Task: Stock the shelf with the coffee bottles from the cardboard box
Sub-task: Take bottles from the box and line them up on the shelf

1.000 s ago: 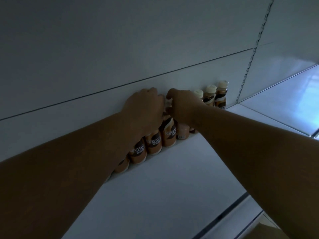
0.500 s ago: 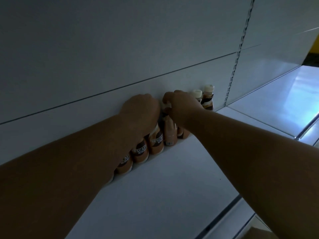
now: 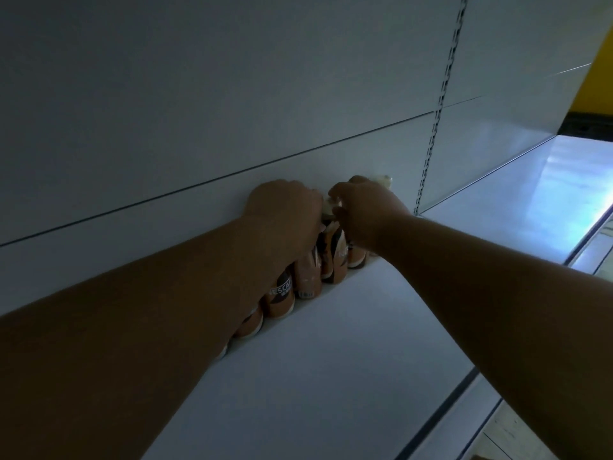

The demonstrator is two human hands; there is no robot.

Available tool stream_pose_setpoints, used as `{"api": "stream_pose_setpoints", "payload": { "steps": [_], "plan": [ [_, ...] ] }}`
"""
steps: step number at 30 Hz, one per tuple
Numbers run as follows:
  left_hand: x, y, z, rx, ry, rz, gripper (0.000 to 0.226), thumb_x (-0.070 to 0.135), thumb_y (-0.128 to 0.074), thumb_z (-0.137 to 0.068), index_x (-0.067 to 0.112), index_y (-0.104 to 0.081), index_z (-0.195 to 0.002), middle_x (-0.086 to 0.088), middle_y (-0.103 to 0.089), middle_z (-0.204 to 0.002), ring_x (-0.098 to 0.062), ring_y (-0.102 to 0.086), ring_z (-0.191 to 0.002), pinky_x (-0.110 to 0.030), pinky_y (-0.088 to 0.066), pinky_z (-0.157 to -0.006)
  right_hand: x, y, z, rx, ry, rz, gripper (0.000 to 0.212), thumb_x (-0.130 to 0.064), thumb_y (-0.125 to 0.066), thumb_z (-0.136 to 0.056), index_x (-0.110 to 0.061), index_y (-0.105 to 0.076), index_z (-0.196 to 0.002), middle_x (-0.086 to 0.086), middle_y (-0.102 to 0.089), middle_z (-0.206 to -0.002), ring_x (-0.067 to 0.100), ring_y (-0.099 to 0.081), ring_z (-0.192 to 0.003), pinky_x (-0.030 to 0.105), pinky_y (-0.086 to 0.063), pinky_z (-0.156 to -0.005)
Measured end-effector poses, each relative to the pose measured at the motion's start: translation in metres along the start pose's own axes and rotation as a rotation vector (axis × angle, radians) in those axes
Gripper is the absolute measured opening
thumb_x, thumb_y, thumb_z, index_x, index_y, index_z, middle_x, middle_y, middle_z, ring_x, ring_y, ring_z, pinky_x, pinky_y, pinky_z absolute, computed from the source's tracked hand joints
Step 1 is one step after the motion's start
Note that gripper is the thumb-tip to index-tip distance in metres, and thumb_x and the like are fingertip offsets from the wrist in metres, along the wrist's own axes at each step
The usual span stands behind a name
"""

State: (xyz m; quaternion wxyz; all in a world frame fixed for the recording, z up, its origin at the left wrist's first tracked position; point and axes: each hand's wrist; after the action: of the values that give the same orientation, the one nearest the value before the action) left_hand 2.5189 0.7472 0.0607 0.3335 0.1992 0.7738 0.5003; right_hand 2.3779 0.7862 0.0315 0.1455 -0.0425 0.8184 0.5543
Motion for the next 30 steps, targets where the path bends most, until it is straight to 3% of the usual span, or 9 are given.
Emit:
{"api": "stream_pose_setpoints", "payload": {
  "steps": [4, 6, 10, 15, 18, 22, 30],
  "plan": [
    [0.000, -0.008, -0.012, -0.158, 0.007, 0.066, 0.041, 0.039, -0.059, -0.090, 0.015, -0.059, -0.122, -0.008, -0.061, -0.119, -0.026, -0.059, -0.105, -0.035, -0.042, -0.082, 0.001, -0.007, -0.008, -0.063, 0.015, -0.027, 0.032, -0.023, -0.056, -0.092, -0.020, -0.055, -0.124, 0.006, -0.062, -0.114, 0.024, -0.059, -0.103, 0.040, -0.051, -0.086],
    [-0.002, -0.009, -0.011, -0.107, -0.037, 0.080, 0.038, 0.037, -0.060, -0.089, 0.016, -0.059, -0.121, -0.008, -0.063, -0.115, -0.026, -0.060, -0.101, -0.034, -0.043, -0.081, 0.002, -0.007, -0.012, -0.098, 0.026, -0.045, 0.029, -0.025, -0.054, -0.094, -0.021, -0.055, -0.123, 0.006, -0.064, -0.110, 0.023, -0.060, -0.099, 0.036, -0.051, -0.082],
    [-0.009, -0.006, -0.006, -0.011, -0.130, 0.089, 0.023, 0.026, -0.058, -0.089, 0.017, -0.063, -0.109, -0.004, -0.064, -0.097, -0.017, -0.051, -0.074, -0.029, -0.040, -0.067, 0.004, 0.001, -0.015, -0.117, 0.042, -0.046, 0.028, -0.026, -0.055, -0.095, -0.016, -0.057, -0.120, 0.006, -0.061, -0.103, 0.021, -0.059, -0.092, 0.033, -0.049, -0.077],
    [-0.010, -0.004, -0.008, -0.100, -0.131, 0.129, 0.025, 0.014, -0.052, -0.091, 0.012, -0.059, -0.115, -0.008, -0.061, -0.103, -0.016, -0.049, -0.077, -0.028, -0.038, -0.067, -0.001, 0.000, -0.012, -0.117, 0.037, -0.064, 0.024, -0.023, -0.055, -0.094, -0.016, -0.054, -0.118, 0.004, -0.060, -0.095, 0.022, -0.061, -0.084, 0.036, -0.055, -0.074],
    [-0.008, -0.010, -0.009, -0.067, -0.137, 0.142, 0.022, 0.018, -0.054, -0.090, 0.014, -0.059, -0.111, -0.008, -0.062, -0.101, -0.021, -0.057, -0.080, -0.031, -0.044, -0.068, -0.003, -0.003, -0.013, -0.117, 0.031, -0.047, 0.024, -0.017, -0.056, -0.093, -0.017, -0.052, -0.117, 0.008, -0.063, -0.095, 0.023, -0.062, -0.081, 0.038, -0.057, -0.071],
    [-0.009, -0.014, -0.010, -0.017, -0.105, 0.174, 0.023, 0.019, -0.057, -0.088, 0.012, -0.062, -0.109, -0.008, -0.063, -0.098, -0.023, -0.060, -0.083, -0.031, -0.046, -0.069, -0.006, -0.004, -0.012, -0.089, 0.023, -0.028, 0.028, -0.016, -0.060, -0.092, -0.013, -0.054, -0.119, 0.008, -0.064, -0.099, 0.024, -0.063, -0.089, 0.040, -0.056, -0.079],
    [-0.006, -0.018, -0.010, 0.044, -0.104, 0.132, 0.017, 0.018, -0.056, -0.091, 0.012, -0.062, -0.105, -0.008, -0.064, -0.099, -0.023, -0.062, -0.085, -0.028, -0.039, -0.067, -0.005, -0.008, -0.015, -0.059, 0.001, -0.053, 0.026, -0.016, -0.059, -0.092, -0.014, -0.056, -0.117, 0.007, -0.065, -0.102, 0.024, -0.063, -0.091, 0.041, -0.056, -0.080]
  ]
}}
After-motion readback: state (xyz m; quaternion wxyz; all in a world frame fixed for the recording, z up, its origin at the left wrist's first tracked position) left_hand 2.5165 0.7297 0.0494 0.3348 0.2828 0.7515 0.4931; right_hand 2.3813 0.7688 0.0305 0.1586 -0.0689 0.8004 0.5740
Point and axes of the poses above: each hand's wrist, its own z-axis away from the middle knuckle, its own y-axis out of the back of the hand, x = y × z
